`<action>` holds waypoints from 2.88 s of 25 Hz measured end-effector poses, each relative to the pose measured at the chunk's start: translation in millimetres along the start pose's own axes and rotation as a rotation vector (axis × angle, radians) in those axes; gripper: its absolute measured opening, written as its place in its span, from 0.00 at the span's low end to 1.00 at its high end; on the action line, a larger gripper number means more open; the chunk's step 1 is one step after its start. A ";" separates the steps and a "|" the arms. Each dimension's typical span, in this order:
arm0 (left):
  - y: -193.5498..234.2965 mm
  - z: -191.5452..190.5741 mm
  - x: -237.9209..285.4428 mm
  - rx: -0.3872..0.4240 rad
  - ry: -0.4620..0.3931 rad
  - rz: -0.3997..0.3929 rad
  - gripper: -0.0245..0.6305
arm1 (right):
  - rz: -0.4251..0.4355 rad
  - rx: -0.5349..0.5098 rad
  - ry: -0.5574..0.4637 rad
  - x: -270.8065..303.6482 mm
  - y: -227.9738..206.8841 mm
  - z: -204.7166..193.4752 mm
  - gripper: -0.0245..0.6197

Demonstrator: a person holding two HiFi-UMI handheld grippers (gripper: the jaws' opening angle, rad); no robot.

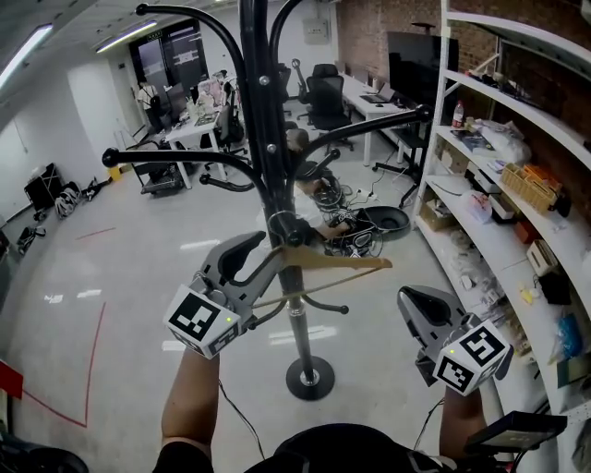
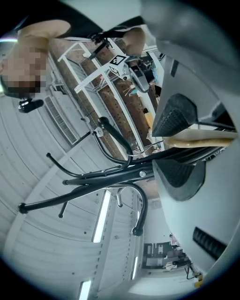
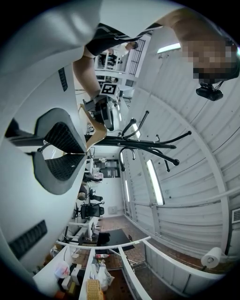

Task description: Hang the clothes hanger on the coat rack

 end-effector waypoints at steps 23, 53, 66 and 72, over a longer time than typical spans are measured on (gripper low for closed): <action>-280.3 92.1 -180.2 -0.298 0.002 0.284 0.04 | 0.200 0.074 0.011 -197.2 68.0 -26.5 0.05; -462.4 137.8 -432.5 -0.477 0.064 0.260 0.04 | 0.133 0.047 0.076 -385.0 322.0 -20.3 0.05; -645.3 201.8 -430.0 -0.424 0.146 0.274 0.04 | 0.179 0.060 0.072 -572.4 315.4 -47.8 0.05; -708.5 232.5 -434.8 -0.411 0.208 0.227 0.04 | 0.184 0.089 0.054 -634.0 322.3 -45.7 0.05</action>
Point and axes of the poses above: the fingertips, and each gripper's own axes: x forward along the fingers, y to its left, z out of its top, the point moved 10 cm from there along -x, backward along the fingers, and after that the axes turned 1 degree about z, right-handed, at the moved point
